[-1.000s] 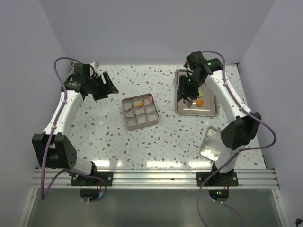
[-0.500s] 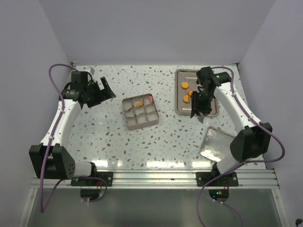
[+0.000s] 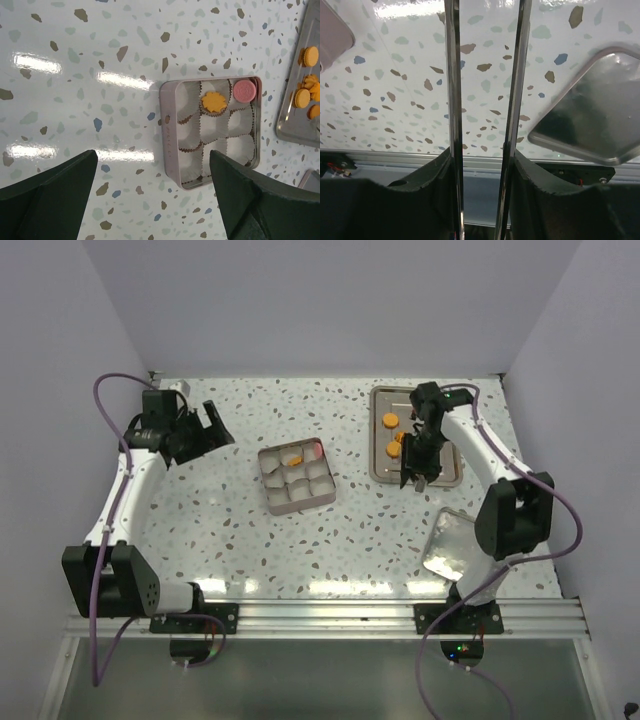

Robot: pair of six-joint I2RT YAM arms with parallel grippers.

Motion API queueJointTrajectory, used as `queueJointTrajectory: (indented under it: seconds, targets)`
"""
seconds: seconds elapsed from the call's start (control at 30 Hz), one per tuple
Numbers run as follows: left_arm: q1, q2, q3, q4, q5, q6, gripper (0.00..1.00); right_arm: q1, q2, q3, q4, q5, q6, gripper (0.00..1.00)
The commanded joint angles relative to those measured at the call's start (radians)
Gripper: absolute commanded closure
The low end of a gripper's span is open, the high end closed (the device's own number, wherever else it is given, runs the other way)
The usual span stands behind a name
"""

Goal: Pack the cookies

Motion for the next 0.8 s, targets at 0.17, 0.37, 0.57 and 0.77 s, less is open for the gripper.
queueJointTrajectory:
  seconds: [0.17,0.37,0.57,0.77]
  targets:
    - [0.001,-0.038,0.006,0.051,-0.027,0.013,0.01,0.000,0.115,0.109,0.060,-0.035,0.039,0.55]
    - [0.002,-0.028,0.000,0.064,-0.011,0.010,0.02,0.000,0.173,0.163,0.049,-0.046,0.046,0.53]
    - [0.002,-0.026,-0.003,0.082,-0.047,0.007,0.02,0.001,0.244,0.233,-0.019,-0.018,0.025,0.52]
    - [0.002,-0.015,-0.006,0.076,-0.059,0.001,0.02,0.001,0.279,0.285,-0.081,0.008,0.013,0.51]
